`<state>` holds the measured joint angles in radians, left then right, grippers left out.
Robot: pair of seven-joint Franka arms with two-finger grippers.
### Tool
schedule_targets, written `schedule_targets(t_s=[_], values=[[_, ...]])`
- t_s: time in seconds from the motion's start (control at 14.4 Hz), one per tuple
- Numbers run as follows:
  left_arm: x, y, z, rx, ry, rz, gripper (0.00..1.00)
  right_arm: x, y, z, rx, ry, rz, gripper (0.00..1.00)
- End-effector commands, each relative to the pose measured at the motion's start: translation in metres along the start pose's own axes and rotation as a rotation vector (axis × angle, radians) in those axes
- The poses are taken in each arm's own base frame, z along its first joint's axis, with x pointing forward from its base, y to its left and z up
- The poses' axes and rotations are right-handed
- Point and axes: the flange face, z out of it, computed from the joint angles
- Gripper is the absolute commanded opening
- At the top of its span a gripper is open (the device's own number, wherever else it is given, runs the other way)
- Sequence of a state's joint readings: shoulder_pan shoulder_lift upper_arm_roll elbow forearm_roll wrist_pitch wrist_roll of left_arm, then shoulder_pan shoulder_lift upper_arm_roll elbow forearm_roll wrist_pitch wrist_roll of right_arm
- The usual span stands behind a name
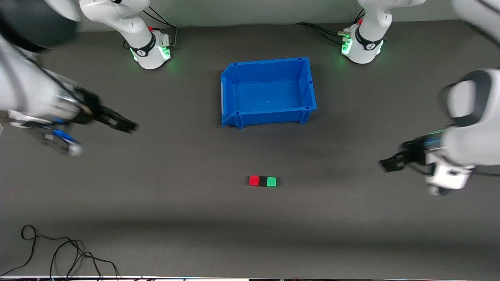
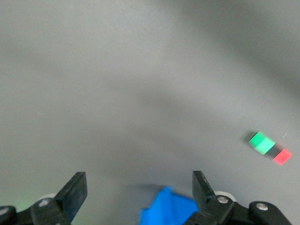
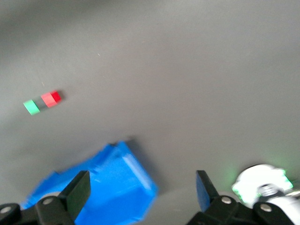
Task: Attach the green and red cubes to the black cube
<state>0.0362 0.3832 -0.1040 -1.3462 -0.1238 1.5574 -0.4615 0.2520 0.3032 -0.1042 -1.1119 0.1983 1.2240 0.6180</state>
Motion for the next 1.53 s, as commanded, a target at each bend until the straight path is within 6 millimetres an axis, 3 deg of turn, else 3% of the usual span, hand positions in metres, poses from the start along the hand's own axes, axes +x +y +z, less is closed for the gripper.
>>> schedule_targets(t_s=[0.0, 0.07, 0.14, 0.28, 0.49, 0.77, 0.9, 1.04, 1.46], values=[[-0.008, -0.051, -0.037, -0.008, 0.030, 0.226, 1.00, 0.010, 0.071, -0.007, -0.017, -0.003, -0.232, 0.99], [-0.004, -0.064, -0.049, 0.003, 0.063, 0.232, 1.00, 0.016, 0.085, -0.009, -0.063, 0.027, -0.307, 0.99], [-0.001, -0.065, -0.056, 0.025, 0.100, 0.233, 1.00, 0.022, 0.091, -0.008, -0.111, 0.066, -0.365, 0.99], [0.000, -0.068, -0.056, 0.102, 0.123, 0.242, 1.00, 0.029, 0.097, 0.004, -0.119, 0.121, -0.399, 0.99], [-0.026, -0.069, -0.053, 0.127, 0.176, 0.339, 1.00, 0.025, 0.101, 0.035, -0.085, 0.200, -0.423, 0.99], [-0.070, -0.071, -0.031, 0.129, 0.268, 0.387, 1.00, 0.023, 0.102, 0.037, -0.087, 0.186, -0.423, 0.99], [-0.072, -0.063, -0.049, 0.111, 0.268, 0.395, 1.00, 0.022, 0.102, 0.036, -0.087, 0.186, -0.421, 0.99], [-0.073, -0.051, -0.055, 0.117, 0.208, 0.410, 1.00, 0.022, 0.102, 0.036, -0.087, 0.185, -0.421, 0.99], [-0.079, -0.044, -0.055, 0.124, 0.177, 0.408, 1.00, 0.024, 0.110, 0.035, -0.085, 0.180, -0.407, 0.99]])
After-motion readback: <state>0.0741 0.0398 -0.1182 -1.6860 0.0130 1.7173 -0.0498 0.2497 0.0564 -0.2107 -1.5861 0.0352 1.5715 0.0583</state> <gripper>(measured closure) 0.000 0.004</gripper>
